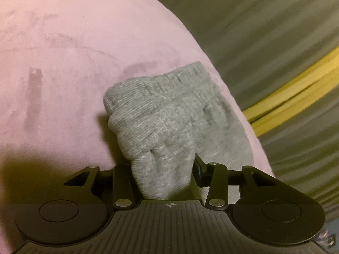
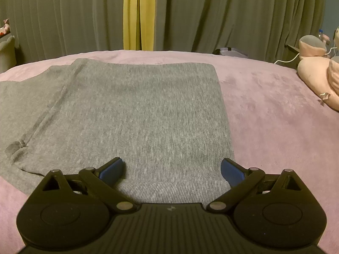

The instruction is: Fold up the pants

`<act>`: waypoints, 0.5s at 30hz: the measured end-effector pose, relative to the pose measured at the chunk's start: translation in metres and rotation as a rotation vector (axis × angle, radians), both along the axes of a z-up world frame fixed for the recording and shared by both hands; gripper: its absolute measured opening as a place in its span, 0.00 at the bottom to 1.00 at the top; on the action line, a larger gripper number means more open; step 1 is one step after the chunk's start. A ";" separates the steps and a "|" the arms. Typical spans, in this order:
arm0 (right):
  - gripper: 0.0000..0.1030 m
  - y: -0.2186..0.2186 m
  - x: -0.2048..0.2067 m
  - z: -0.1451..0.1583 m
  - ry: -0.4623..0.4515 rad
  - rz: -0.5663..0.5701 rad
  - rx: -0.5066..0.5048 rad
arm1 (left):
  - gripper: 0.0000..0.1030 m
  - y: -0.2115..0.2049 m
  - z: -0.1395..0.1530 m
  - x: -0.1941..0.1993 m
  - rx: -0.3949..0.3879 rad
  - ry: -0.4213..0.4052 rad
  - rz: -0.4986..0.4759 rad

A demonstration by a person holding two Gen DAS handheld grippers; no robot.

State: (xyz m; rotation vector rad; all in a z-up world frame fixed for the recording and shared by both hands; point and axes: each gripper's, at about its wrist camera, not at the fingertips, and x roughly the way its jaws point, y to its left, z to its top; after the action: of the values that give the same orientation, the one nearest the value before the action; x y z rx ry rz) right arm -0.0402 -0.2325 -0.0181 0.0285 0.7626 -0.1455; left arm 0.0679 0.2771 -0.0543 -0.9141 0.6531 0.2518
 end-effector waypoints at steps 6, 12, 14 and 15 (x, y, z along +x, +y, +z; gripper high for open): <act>0.96 -0.012 -0.011 0.010 -0.069 -0.044 0.061 | 0.20 -0.012 0.043 -0.010 0.062 -0.087 -0.075; 0.96 -0.049 -0.031 0.024 -0.183 -0.213 0.202 | 0.19 -0.097 0.137 -0.021 0.295 -0.293 -0.293; 0.96 -0.057 -0.034 0.025 -0.198 -0.247 0.227 | 0.19 -0.146 0.165 -0.030 0.349 -0.388 -0.394; 0.96 -0.059 -0.036 0.026 -0.204 -0.254 0.231 | 0.19 -0.168 0.174 -0.033 0.357 -0.421 -0.450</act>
State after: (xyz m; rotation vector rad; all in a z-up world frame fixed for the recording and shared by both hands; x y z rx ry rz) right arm -0.0762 -0.2915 0.0083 0.3556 0.5663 -0.2904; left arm 0.0348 0.1086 0.1194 -0.4368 0.3883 -0.2203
